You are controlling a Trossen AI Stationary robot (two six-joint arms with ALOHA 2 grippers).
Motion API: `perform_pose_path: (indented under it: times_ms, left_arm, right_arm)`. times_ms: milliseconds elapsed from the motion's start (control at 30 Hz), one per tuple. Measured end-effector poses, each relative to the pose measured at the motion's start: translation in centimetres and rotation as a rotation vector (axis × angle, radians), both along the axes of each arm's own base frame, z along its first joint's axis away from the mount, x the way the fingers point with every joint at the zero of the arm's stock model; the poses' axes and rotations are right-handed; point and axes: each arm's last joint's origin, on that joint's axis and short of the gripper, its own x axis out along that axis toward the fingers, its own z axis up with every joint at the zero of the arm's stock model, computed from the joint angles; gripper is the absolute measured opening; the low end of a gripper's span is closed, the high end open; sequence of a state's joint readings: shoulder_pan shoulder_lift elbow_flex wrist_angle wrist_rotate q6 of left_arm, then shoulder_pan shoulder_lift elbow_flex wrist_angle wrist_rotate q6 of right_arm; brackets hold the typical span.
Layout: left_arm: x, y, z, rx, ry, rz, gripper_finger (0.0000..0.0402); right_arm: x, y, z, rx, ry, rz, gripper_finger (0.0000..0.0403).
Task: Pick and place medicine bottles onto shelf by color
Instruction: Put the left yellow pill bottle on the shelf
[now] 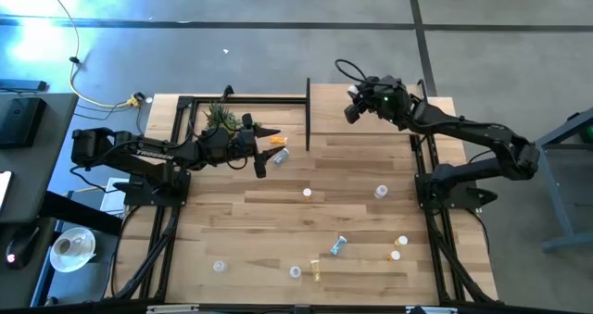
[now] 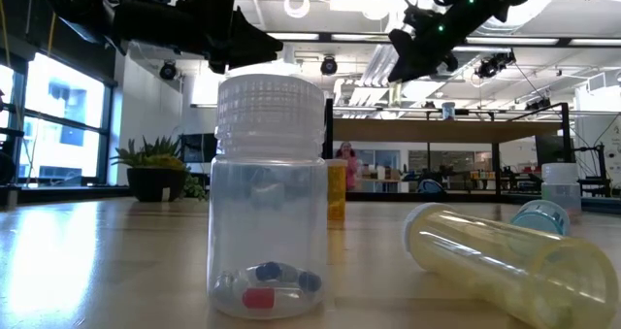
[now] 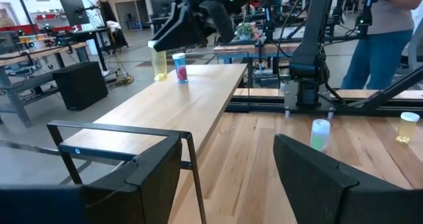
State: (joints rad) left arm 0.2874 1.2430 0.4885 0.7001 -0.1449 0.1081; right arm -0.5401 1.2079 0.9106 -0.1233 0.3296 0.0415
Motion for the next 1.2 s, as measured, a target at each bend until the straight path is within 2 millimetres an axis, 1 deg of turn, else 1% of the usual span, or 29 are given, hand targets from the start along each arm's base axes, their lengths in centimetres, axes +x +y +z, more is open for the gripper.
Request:
perform_pose_path:
  times_ms: [133,300,600,1200]
  left_arm:
    - [0.0,0.0,0.0,0.0,0.0,0.0,0.0229]
    - [0.0,0.0,0.0,0.0,0.0,0.0,0.0229]
    - [0.0,0.0,0.0,0.0,0.0,-0.002,0.0229]
    - [0.0,0.0,0.0,0.0,0.0,-0.004,0.0229]
  right_arm:
    - [-0.3,-0.3,-0.6,0.017,0.015,-0.057,0.0103]
    - [-0.4,-0.4,-0.6,0.025,0.011,-0.074,0.0103]
    - [0.5,-1.2,-2.3,0.065,0.041,-0.142,0.0103]
    - [0.8,-1.8,-3.1,0.075,0.057,-0.169,0.0103]
